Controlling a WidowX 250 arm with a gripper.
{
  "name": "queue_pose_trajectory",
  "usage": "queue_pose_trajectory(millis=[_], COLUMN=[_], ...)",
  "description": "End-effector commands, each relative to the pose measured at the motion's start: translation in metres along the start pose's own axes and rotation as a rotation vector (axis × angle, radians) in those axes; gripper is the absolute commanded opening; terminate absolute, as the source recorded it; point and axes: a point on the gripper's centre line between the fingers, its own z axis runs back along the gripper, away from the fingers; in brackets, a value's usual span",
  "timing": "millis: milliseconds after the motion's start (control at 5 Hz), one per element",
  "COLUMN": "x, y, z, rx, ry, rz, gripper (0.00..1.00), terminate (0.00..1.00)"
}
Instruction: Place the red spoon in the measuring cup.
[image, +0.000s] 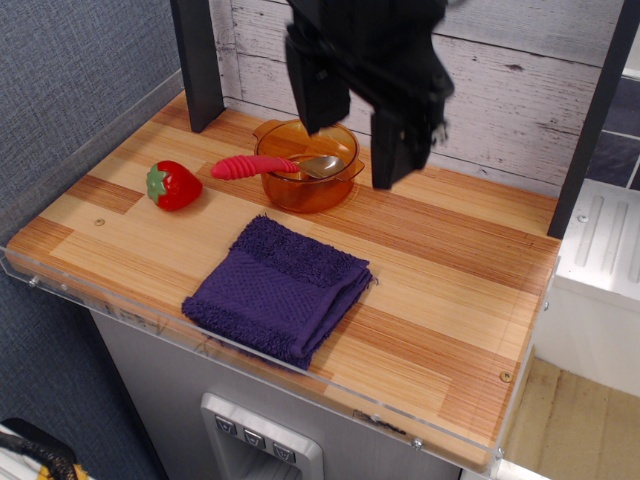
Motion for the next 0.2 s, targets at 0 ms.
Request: queue_pose_trajectory(millis=[0], x=[-0.0033], y=[0.0056], z=[0.0096], rx=[0.006], ry=[-0.026], rz=[0.007], gripper=[1.00], terminate=[1.00])
